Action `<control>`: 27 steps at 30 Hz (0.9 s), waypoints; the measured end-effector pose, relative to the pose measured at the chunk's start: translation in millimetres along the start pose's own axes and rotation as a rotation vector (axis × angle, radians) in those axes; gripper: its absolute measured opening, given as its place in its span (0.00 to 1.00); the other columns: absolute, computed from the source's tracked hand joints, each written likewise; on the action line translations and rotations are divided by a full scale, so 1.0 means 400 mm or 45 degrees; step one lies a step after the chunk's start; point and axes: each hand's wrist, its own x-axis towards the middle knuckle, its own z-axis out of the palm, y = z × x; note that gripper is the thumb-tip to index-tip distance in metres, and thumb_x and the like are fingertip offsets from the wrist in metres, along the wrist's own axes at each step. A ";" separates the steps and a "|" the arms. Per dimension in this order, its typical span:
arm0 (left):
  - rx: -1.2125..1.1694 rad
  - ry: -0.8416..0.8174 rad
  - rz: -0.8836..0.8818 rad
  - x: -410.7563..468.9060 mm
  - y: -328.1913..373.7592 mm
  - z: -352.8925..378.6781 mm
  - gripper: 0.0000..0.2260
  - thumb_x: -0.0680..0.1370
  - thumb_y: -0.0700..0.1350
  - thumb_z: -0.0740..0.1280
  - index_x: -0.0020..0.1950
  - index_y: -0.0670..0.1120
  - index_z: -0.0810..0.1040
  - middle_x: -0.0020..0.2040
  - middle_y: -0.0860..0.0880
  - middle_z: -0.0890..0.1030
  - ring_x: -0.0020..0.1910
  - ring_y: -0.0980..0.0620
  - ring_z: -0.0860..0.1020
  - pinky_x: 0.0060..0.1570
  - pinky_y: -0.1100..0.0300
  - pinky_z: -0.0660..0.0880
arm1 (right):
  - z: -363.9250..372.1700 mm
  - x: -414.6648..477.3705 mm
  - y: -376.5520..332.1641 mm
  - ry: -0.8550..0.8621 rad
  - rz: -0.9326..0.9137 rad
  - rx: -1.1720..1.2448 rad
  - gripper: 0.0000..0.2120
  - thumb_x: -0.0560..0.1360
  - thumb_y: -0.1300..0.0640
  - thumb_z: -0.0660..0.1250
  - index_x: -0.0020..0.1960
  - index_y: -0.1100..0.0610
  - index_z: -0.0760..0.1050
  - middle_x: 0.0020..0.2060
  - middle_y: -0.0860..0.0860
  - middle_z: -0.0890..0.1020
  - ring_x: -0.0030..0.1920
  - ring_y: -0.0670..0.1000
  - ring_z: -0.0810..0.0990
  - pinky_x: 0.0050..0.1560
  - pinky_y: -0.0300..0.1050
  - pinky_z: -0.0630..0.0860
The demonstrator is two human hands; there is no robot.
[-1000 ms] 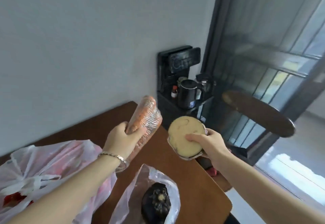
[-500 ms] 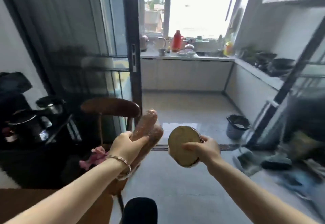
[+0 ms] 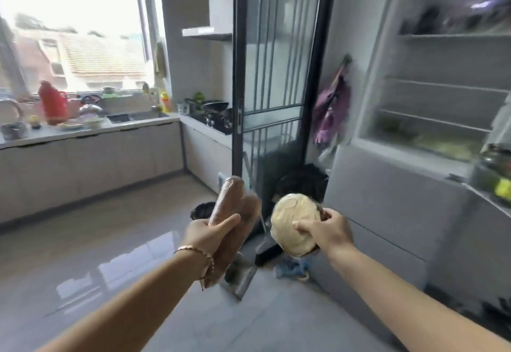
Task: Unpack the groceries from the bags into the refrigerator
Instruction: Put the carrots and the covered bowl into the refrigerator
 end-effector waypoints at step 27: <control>-0.711 -1.173 -0.347 0.973 0.670 1.355 0.30 0.70 0.68 0.64 0.63 0.48 0.71 0.59 0.46 0.77 0.57 0.45 0.73 0.58 0.48 0.69 | -0.711 1.231 0.101 1.013 0.154 0.233 0.16 0.62 0.59 0.76 0.48 0.56 0.76 0.40 0.49 0.80 0.45 0.54 0.79 0.43 0.47 0.77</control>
